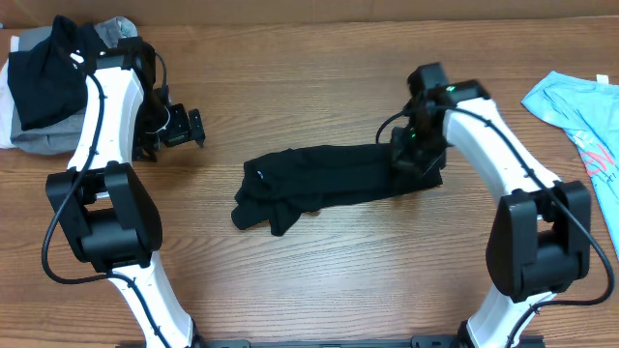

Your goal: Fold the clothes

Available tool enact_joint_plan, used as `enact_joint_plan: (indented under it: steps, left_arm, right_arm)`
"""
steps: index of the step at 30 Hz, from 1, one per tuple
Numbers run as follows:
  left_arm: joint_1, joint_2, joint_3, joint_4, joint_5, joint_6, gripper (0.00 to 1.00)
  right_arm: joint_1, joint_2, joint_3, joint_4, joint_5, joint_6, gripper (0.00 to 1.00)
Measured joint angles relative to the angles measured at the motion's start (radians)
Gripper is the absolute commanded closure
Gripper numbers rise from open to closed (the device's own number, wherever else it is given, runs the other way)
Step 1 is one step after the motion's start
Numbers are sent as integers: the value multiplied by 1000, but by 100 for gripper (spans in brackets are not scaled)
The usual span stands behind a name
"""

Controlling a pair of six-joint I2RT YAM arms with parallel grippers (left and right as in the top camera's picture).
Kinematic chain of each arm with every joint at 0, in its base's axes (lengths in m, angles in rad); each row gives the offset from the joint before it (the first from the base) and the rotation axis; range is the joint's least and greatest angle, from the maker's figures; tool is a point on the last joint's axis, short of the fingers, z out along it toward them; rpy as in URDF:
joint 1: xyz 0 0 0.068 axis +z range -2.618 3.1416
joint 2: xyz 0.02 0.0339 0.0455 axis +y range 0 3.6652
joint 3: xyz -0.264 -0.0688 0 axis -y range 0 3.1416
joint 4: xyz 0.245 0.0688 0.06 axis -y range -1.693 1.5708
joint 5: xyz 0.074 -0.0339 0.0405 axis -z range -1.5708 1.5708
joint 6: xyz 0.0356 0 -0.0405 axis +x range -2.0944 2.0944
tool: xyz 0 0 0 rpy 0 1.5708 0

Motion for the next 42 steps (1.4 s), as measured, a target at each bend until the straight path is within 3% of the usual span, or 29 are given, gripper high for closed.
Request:
enact_joint_plan:
  steps: [5,7,9,10,11,12,22,24,25,36,42]
  left_arm:
    - [0,0,0,0,0,0,0]
    - [0,0,0,0,0,0,0]
    - [0,0,0,0,0,0,0]
    - [0,0,0,0,0,0,0]
    - [0,0,0,0,0,0,0]
    - [0,0,0,0,0,0,0]
    - [0,0,0,-15,5,1,0]
    - [0,0,0,-16,25,6,0]
    - [0,0,0,-23,60,16,0]
    - [-19,0,-64,-115,360,171,0]
    - [-94,1,-257,18,480,206,0]
  right_arm:
    - [55,0,-88,115,-55,15,88]
    - [76,2,-109,142,-80,20,76]
    - [97,2,-117,163,-100,26,72]
    - [108,2,-118,178,-112,30,62]
    - [117,2,-118,195,-127,43,44]
    - [121,2,-118,203,-137,39,35]
    - [135,2,-110,158,-197,47,27]
    - [116,2,-88,106,-197,48,20]
    - [87,2,-46,48,-194,46,0]
    - [-200,-4,290,-154,-90,44,0]
    - [-312,-6,299,-222,-66,44,0]
